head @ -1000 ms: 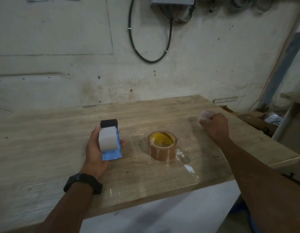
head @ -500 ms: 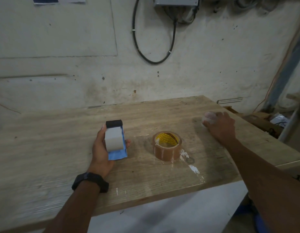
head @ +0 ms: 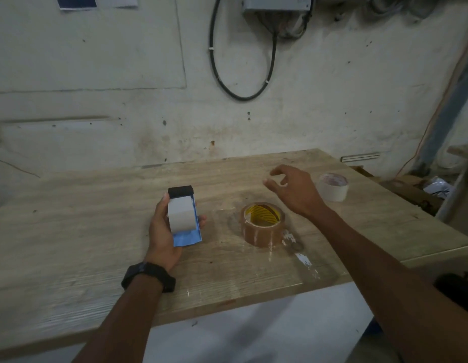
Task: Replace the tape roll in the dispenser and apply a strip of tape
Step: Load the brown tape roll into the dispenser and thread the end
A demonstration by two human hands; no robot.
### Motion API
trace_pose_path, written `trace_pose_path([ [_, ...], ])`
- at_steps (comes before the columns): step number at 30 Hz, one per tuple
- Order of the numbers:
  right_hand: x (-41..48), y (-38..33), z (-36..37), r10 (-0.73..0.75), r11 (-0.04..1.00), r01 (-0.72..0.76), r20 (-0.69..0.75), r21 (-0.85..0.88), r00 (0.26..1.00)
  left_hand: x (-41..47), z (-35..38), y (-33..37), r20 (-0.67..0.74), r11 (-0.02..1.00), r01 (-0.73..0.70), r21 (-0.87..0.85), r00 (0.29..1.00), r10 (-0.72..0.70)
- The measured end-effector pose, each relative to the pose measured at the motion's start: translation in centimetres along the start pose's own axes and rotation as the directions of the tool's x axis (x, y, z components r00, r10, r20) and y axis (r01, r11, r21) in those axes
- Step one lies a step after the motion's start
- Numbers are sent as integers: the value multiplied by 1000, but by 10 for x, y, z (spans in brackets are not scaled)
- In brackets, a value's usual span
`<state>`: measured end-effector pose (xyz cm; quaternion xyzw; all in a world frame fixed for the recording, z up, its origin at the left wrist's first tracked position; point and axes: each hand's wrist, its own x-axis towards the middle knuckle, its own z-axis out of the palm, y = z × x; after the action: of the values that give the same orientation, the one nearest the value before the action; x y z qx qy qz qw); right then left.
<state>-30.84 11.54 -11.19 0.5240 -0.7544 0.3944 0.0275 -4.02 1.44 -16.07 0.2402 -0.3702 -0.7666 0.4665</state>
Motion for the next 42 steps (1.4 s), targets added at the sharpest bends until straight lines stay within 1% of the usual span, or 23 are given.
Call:
trace_pose_path([
  [2,-13,-6,-4,-37,992,12,196,129,980,-1,1,0,-3,1000,5,-8,1000,-5],
  [3,-20,-9,-5,-67,990,25,307,140,949,-1,0,0,-7,1000,4,-8,1000,-4],
  [4,-28,-9,-5,-92,992,51,395,111,914,-1,0,0,-9,1000,3,-8,1000,-3],
  [6,-39,-7,-1,-113,993,115,480,26,870,-1,-1,0,-10,1000,-2,-2,1000,2],
  [8,-45,-4,4,-110,990,137,491,-20,864,-1,-2,0,-8,1000,-11,6,1000,11],
  [10,-46,-1,9,-107,989,143,466,-44,878,-1,-1,0,-9,1000,-11,10,1000,11],
  [13,-47,-2,13,-103,991,129,440,-28,892,-1,-1,0,-10,1000,-11,3,1000,11],
  [16,-48,-3,11,-109,994,96,393,52,913,0,-2,-1,-15,1000,-8,-5,1000,8],
  [18,-47,0,9,-74,983,14,326,184,942,1,-3,-1,-10,1000,1,-12,1000,-1],
  [19,-48,1,9,-33,950,-65,303,306,953,1,-4,-1,-8,1000,3,-13,1000,-3],
  [20,-47,3,12,12,868,-158,299,470,954,1,-4,-1,-9,1000,2,-14,1000,-3],
  [21,-47,4,15,41,716,-247,314,653,949,2,-5,-1,-10,1000,0,-13,1000,0],
  [22,-47,4,19,52,515,-317,340,796,939,2,-5,-2,-12,1000,-3,-10,1000,3],
  [23,-47,3,22,54,317,-368,371,874,927,2,-5,-2,-14,1000,-5,-9,1000,5],
  [24,-47,1,25,45,158,-392,390,906,920,2,-5,-2,-13,1000,-8,-8,1000,7],
  [25,-48,-1,29,36,48,-393,392,918,919,2,-5,-2,-6,1000,-12,-10,1000,12],
  [27,-48,-8,34,21,-95,-351,355,931,935,2,-4,-1,7,1000,-17,-9,1000,17],
  [29,-48,-16,40,24,-187,-326,336,927,941,2,-5,-1,13,1000,-16,-7,1000,16],
  [31,-47,-25,46,34,-227,-326,342,918,939,3,-5,-1,15,1000,-15,-10,1000,15],
  [33,-48,-34,52,40,-233,-328,346,916,937,3,-5,-2,16,1000,-17,-12,1000,17],
  [38,-50,-51,62,-26,-238,-307,310,922,950,5,-7,-2,26,998,-57,-21,998,58],
  [40,-50,-58,65,-30,-218,-320,322,922,946,5,-6,-2,37,998,-62,-25,997,63],
  [42,-53,-62,72,-17,-210,-293,296,933,955,6,-7,-3,42,998,-65,-25,997,66],
])
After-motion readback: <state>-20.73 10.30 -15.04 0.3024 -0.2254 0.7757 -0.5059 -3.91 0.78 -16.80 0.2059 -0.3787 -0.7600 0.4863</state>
